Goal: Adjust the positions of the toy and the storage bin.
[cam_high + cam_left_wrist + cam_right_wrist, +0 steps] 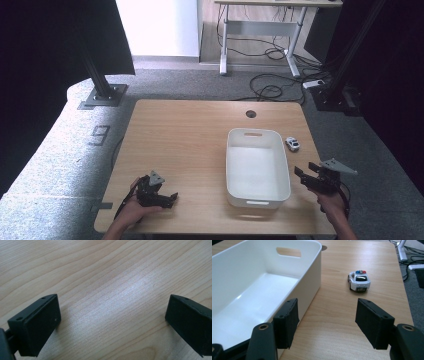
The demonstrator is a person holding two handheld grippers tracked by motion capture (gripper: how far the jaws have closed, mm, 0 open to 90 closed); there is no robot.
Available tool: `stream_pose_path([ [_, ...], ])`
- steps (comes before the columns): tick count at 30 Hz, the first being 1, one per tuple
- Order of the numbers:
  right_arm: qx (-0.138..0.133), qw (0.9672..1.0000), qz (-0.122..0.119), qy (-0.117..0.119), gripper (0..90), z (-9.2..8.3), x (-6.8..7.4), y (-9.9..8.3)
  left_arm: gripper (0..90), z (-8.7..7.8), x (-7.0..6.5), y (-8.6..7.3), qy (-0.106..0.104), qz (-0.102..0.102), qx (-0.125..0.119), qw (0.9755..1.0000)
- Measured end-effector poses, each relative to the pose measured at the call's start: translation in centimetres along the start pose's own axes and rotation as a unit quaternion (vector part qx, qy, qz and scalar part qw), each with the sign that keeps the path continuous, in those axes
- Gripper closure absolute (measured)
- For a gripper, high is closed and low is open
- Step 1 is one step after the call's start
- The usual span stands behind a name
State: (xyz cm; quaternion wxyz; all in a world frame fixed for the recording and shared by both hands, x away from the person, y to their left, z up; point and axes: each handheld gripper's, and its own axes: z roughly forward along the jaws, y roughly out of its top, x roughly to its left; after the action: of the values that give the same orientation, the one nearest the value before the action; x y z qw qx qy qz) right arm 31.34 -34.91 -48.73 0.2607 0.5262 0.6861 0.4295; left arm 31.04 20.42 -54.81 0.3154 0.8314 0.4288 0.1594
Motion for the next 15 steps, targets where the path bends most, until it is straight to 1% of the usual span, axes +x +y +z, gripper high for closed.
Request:
stream_pose_path([
  [5, -0.005, 1.0, 0.001, 0.007, 34.5, -0.2, 0.3, 0.3, 0.3, 0.0, 0.0, 0.0, 0.0, 0.0, 0.0, 1.0],
  [15, -0.017, 0.9996, -0.006, 0.024, 34.4, -0.5, 1.5, 1.0, 0.3, 0.0, 0.0, 0.0, 0.0, 0.0, 0.0, 1.0],
])
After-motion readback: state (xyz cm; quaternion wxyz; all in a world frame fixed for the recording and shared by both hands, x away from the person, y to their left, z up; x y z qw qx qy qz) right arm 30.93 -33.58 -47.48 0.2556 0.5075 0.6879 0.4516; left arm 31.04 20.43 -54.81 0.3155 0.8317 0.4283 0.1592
